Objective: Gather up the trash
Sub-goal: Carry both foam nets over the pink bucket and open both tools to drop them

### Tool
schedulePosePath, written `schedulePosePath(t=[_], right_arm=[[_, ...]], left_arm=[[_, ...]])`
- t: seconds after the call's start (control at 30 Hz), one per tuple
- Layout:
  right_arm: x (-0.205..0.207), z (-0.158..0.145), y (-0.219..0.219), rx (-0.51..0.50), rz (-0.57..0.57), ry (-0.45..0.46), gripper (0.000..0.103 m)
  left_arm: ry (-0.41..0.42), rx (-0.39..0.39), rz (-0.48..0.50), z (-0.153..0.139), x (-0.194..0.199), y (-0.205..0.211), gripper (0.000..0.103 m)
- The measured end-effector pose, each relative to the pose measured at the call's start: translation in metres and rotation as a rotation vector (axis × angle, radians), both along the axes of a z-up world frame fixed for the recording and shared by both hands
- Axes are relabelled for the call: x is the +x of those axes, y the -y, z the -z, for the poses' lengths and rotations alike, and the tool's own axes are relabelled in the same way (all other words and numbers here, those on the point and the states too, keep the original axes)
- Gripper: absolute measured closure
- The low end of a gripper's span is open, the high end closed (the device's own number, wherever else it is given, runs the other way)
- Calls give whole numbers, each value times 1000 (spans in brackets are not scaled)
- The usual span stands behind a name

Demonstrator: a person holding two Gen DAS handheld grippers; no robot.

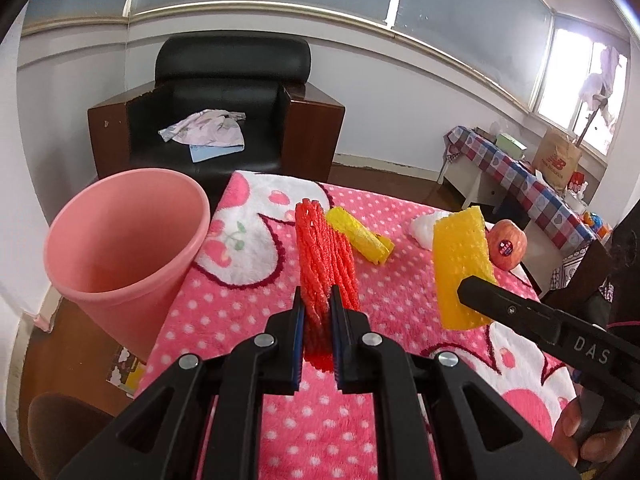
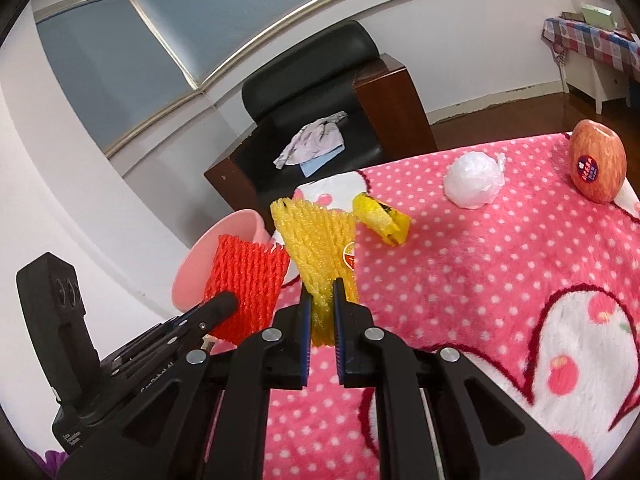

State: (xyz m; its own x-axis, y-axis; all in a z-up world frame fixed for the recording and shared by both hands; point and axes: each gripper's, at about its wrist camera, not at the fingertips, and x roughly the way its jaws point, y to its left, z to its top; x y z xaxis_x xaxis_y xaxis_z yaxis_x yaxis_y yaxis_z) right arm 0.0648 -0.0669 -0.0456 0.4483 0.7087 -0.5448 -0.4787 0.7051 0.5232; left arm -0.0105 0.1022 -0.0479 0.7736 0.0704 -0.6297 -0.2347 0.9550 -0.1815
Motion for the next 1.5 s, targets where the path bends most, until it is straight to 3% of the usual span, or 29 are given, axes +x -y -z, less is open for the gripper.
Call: schedulePosePath(t=[0.57, 1.5], right_arm=[[-19, -19, -36, -3, -71, 50, 93], [-12, -30, -145, -44, -226, 102, 93]], left_arm=[[44, 14, -57, -13, -29, -20, 93], [68, 25, -244, -9, -43, -113, 92]])
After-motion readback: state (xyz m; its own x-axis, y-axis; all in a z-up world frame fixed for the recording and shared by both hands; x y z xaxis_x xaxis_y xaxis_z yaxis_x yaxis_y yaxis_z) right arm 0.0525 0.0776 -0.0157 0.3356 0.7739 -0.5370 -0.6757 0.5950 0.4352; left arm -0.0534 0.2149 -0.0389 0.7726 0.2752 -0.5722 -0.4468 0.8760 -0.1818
